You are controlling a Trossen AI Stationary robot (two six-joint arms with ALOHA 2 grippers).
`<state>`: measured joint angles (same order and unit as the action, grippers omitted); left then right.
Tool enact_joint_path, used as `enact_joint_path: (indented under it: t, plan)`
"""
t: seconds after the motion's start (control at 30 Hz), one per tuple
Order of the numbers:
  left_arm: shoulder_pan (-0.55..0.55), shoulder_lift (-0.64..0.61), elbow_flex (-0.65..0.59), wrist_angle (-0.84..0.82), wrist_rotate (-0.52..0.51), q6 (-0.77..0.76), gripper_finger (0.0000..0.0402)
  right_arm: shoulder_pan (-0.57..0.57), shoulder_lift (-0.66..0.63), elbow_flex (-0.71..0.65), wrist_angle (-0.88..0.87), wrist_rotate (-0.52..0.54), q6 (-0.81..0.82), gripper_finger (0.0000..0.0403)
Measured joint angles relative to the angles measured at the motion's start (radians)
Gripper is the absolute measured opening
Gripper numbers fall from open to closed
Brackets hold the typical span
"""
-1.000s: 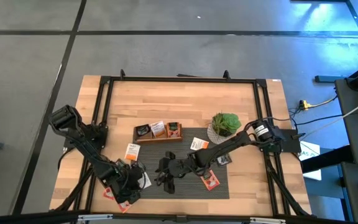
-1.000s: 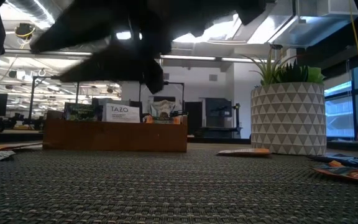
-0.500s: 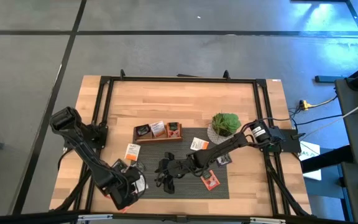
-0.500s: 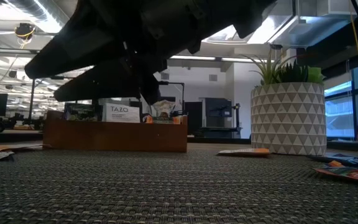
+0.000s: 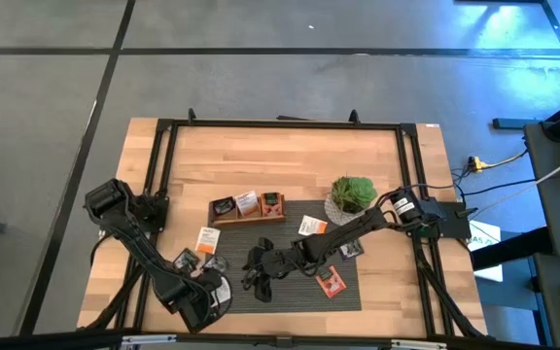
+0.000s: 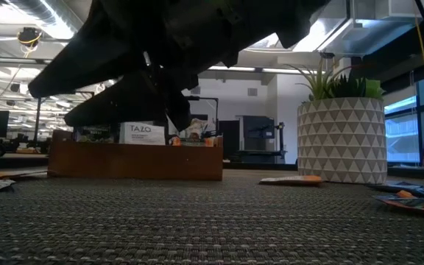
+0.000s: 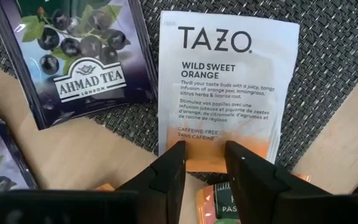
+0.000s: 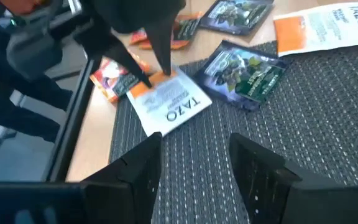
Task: Pick & Place Tea
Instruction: Put the white tea bag to the middle section of the wooden organizer
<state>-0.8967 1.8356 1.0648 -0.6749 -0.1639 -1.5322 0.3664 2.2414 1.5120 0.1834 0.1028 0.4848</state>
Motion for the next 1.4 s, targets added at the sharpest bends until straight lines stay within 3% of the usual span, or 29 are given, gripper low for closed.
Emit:
enact_joint_path:
  t: [0.33, 0.63, 0.87, 1.1, 1.4]
  plan:
    - [0.000, 0.002, 0.000, 0.011, -0.047, 0.006, 0.0111, -0.001, 0.000, 0.000, -0.005, 0.000, 0.065, 0.0189]
    - [0.006, 0.006, -0.001, 0.041, -0.169, -0.029, 0.0113, 0.000, 0.000, 0.000, -0.005, 0.004, 0.036, 0.0189]
    - [0.017, 0.006, -0.001, 0.035, -0.159, -0.028, 0.0113, 0.013, 0.000, 0.000, 0.002, -0.022, 0.032, 0.0189]
    - [0.017, 0.006, -0.001, 0.032, -0.161, -0.027, 0.0114, 0.074, 0.000, 0.058, 0.006, -0.028, -0.174, 0.0189]
    - [0.015, 0.006, -0.001, 0.032, -0.174, -0.026, 0.0114, 0.059, 0.027, 0.073, -0.067, 0.030, -0.120, 0.0189]
